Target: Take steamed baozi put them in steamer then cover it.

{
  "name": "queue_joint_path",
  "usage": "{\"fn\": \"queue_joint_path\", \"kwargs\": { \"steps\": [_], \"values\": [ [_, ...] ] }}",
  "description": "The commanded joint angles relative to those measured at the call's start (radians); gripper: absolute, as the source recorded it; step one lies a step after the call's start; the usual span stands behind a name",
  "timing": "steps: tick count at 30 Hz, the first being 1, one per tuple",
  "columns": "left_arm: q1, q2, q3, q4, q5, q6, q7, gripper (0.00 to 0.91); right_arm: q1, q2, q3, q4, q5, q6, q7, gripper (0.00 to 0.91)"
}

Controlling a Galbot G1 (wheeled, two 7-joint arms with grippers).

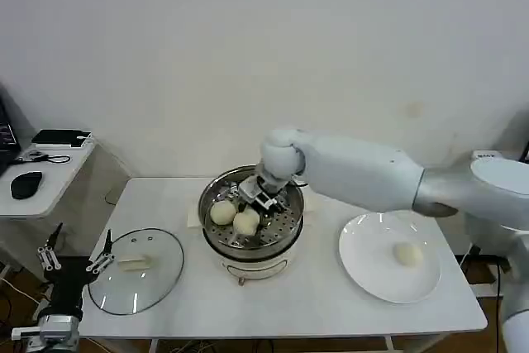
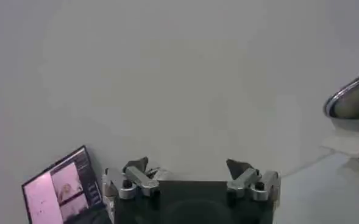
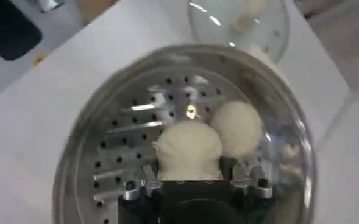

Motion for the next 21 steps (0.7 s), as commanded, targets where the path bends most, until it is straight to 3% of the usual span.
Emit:
{"fn": "queue_joint_path", "kwargs": {
  "steps": [1, 5, 7, 14, 21],
  "values": [
    [-0.001, -0.002, 0.001, 0.002, 0.001, -0.001, -0.001, 0.907, -0.010, 0.035, -0.025, 0.006, -0.022, 0.037, -0.016, 0.665],
    [-0.003, -0.002, 0.003, 0.002, 0.002, -0.001, 0.000, 0.907, -0.010, 0.026, -0.025, 0.007, -0.019, 0.046, -0.016, 0.675],
    [-0.004, -0.001, 0.003, 0.001, 0.002, -0.001, 0.000, 0.907, -0.008, 0.023, -0.025, 0.008, -0.021, 0.051, -0.018, 0.907],
    [-0.008, 0.001, 0.004, 0.006, 0.001, -0.001, 0.000, 0.907, 0.011, -0.002, -0.001, 0.009, -0.013, 0.056, -0.002, 0.907],
    [-0.021, 0.018, 0.006, 0.020, -0.005, 0.000, 0.000, 0.907, 0.062, -0.111, 0.070, 0.031, 0.069, 0.018, 0.057, 0.907]
  ]
}}
